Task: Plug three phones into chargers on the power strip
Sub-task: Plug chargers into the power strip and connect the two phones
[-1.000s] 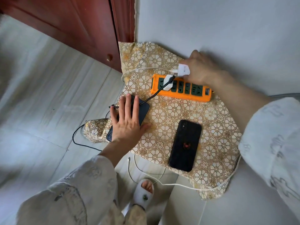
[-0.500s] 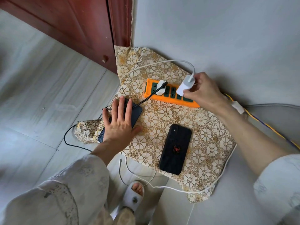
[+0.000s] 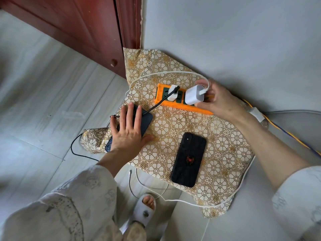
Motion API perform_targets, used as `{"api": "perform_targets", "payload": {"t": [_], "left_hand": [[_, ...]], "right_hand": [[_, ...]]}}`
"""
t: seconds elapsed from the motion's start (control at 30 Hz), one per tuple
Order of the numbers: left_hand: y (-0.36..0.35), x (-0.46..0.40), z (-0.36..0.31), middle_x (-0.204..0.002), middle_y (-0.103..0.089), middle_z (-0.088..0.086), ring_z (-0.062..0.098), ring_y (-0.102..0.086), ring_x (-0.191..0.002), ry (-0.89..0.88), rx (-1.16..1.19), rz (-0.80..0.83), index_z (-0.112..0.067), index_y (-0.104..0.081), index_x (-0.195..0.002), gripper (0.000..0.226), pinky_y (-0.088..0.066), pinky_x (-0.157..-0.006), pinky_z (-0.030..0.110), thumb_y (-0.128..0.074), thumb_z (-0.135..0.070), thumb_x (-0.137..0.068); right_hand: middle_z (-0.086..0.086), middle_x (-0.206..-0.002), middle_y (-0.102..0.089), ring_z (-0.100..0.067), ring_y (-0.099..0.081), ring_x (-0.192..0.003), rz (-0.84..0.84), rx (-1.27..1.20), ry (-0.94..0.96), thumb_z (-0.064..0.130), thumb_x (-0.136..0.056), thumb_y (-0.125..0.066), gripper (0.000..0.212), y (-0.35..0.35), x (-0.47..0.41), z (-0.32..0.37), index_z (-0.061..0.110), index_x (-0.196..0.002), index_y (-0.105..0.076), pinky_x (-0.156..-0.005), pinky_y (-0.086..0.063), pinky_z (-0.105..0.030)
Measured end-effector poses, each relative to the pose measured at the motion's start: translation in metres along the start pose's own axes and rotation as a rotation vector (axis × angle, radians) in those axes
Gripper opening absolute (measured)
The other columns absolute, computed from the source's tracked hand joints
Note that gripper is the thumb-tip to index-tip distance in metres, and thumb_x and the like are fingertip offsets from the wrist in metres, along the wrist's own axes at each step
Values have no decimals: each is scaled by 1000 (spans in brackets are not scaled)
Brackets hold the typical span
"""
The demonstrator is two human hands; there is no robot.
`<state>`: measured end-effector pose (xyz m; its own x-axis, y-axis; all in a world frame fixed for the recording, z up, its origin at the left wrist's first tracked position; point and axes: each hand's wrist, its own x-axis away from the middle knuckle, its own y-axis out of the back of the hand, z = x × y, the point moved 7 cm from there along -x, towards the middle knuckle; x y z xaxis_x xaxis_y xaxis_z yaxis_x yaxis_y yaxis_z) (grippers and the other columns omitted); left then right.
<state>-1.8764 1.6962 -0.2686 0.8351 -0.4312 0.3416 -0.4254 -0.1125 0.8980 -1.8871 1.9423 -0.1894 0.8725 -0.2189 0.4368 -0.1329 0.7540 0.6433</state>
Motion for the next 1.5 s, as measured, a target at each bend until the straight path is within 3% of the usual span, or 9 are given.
{"api": "perform_targets", "payload": {"t": [0.1, 0.47, 0.63, 0.83, 0.93, 1.03, 1.17, 1.37, 1.5], "left_hand": [[0, 0, 0, -156, 15, 7, 27, 13, -144, -4, 9, 4, -21, 28, -135, 95, 3, -113, 56, -38, -64, -81], [0, 1, 1, -157, 11, 8, 28, 10, -144, 0, 18, 21, -18, 14, -144, 96, 0, -114, 57, -43, -62, -81], [20, 1, 5, -155, -14, 7, 26, -7, -144, 4, 365, -32, -19, -10, -146, 79, 0, -115, 54, -30, -64, -84], [79, -70, -17, -155, -19, 7, 23, -10, -144, -145, 297, -91, -17, -11, -146, 57, -6, -118, 45, -33, -6, -94], [87, -89, -22, -125, -54, 15, 32, -51, -115, -105, 195, 48, -14, -46, -130, 39, -38, -104, 46, -38, -4, -93], [95, -67, -12, -104, -58, 19, 36, -57, -92, -95, 205, 35, -3, -57, -106, 24, -47, -83, 45, -40, -15, -96], [121, -38, -12, -103, -63, 14, 34, -58, -91, -113, 229, -32, -8, -61, -101, 24, -45, -73, 37, -43, -22, -95], [180, -23, -51, -67, -64, 2, 2, -58, -40, -10, 742, 115, -7, -67, -96, 16, -53, -46, 17, -54, -15, -90], [210, -4, -83, -73, -66, 8, 11, -65, -52, 73, 1098, 373, 1, -62, -103, 17, -59, -55, 22, -53, -5, -90]], "right_hand": [[-2, -120, -60, -20, -59, -105, -1, 135, -7, 10, -71, -73, 57, 0, -2, 1, 25, -122, -53, -95, -49, -38], [-11, -122, -60, -24, -56, -112, -2, 315, 58, 13, -78, -69, 58, -13, -5, 18, 9, -131, -48, -99, -42, -30], [-8, -105, -68, -12, -54, -85, -54, 433, 116, 8, -74, -69, 42, -12, -4, 26, 11, -115, -59, -71, -32, -14], [-8, -105, -67, -12, -49, -81, -77, 465, 62, 8, -73, -71, 46, -9, -8, 21, 14, -116, -59, -73, -34, -19], [-12, -119, -62, -25, -56, -106, -106, 472, -5, 11, -76, -71, 61, -13, -4, 17, 15, -132, -47, -86, -42, -27], [-11, -132, -52, -27, -44, -125, -165, 238, -166, 16, -84, -63, 75, -24, 17, 10, 23, -145, -20, -105, -35, -41], [-8, -107, -63, -21, -59, -102, -418, -132, -282, 14, -92, -52, 29, -41, 76, 16, 8, -120, -53, -82, -46, -24], [-4, -134, -50, -15, -49, -122, 73, -588, -208, 21, -92, -51, 51, -107, 113, 93, 14, -140, -35, -89, -39, -23], [-7, -127, -57, -18, -52, -121, 48, -698, -139, 21, -93, -49, 36, -99, 116, 143, 9, -127, -51, -101, -41, -31]]}}
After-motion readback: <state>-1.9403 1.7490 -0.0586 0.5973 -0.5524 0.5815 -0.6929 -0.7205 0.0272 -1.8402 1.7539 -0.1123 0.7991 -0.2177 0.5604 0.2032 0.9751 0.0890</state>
